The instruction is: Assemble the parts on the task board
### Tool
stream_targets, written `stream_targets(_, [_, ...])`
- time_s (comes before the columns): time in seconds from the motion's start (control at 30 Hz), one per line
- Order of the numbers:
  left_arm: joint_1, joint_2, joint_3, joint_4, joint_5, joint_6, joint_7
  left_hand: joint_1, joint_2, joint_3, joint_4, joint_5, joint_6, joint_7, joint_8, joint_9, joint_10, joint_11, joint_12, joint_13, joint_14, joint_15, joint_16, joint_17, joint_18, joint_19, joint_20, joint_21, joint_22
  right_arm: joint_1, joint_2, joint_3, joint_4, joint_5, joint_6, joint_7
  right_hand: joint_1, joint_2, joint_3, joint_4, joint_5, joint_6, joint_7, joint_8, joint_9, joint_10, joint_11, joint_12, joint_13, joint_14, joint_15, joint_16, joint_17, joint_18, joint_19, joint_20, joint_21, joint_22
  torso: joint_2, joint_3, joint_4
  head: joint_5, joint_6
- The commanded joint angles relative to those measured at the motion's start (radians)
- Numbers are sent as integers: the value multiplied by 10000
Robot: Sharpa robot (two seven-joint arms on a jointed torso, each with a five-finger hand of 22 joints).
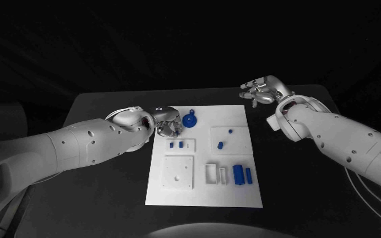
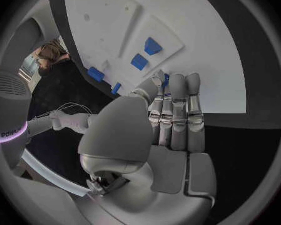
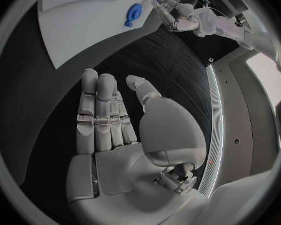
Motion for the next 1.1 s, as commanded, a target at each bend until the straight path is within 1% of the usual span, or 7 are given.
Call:
stream_targets(0.03, [-37, 36, -7, -10, -13, 133, 29, 36, 31, 25, -10, 33, -43, -3, -35, 0, 28, 12, 42, 16, 5, -4, -34, 8, 181, -76, -5, 13, 212, -3, 7, 7, 6, -31, 63, 32, -26, -42, 64, 19, 49, 26, 70, -34, -11, 97, -2, 35, 1, -42, 1, 41, -9, 190, -11, 18, -12, 12, 3, 0, -4, -7, -10])
stream_targets(0.1, [-46, 36, -10, -11, -12, 135, 26, 20, 39, 23, -5, 34, -41, -5, -34, 1, 31, 9, 43, 16, 16, -6, -30, 13, 182, -72, -4, 34, 209, -3, 7, 7, 5, -31, 65, 33, -26, -42, 64, 19, 49, 26, 70, -34, -11, 97, -2, 35, 1, -42, 1, 41, -9, 190, -11, 18, -12, 12, 4, 7, -1, -11, -14])
stream_targets(0.3, [-61, 39, -16, -2, -3, 127, 29, 20, 39, 23, -5, 34, -41, -5, -34, 1, 31, 9, 43, 16, 16, -6, -30, 13, 182, -72, -4, 34, 209, -3, 6, 7, 2, -31, 68, 33, -26, -42, 64, 19, 49, 26, 70, -34, -11, 97, -2, 35, 1, -42, 1, 41, -9, 190, -11, 18, -12, 12, 2, 2, 2, -12, -22])
stream_targets(0.73, [-71, 102, -21, -67, -2, 188, -100, -6, 54, 26, 7, 29, -46, -4, -35, 1, 22, 9, 41, 15, 22, -5, -8, 26, 180, -65, -2, 66, 206, -3, 2, 7, 4, -31, 80, 31, -26, -42, 64, 19, 49, 26, 70, -34, -11, 97, -2, 35, 1, -42, 1, 41, -9, 190, -11, 18, -12, 12, 1, 10, -3, -1, -11])
stream_targets(1.0, [-74, 167, -24, -62, 1, 166, -69, -19, 66, 31, 18, 37, -41, -4, -32, 3, 21, 9, 41, 15, 18, -4, 4, 32, 179, -68, -2, 78, 204, -3, 8, 7, -2, -31, 101, 27, -48, -41, 94, -4, 44, 40, 69, -33, -11, 104, -5, 43, 4, -42, -2, 54, -27, 190, -5, 16, -12, 24, 1, 2, -6, -4, -18])
stream_targets(1.1, [-75, 183, -26, -79, 1, 190, -76, -24, 67, 35, 19, 44, -37, -6, -34, 4, 23, 7, 41, 15, 18, -5, 8, 34, 180, -68, -2, 80, 201, -3, 6, 7, -1, -31, 102, 26, -60, -39, 94, 1, 46, 43, 68, -32, -11, 104, -5, 45, 6, -43, -1, 55, -28, 189, -5, 16, -13, 23, -4, 6, -1, -8, -6])
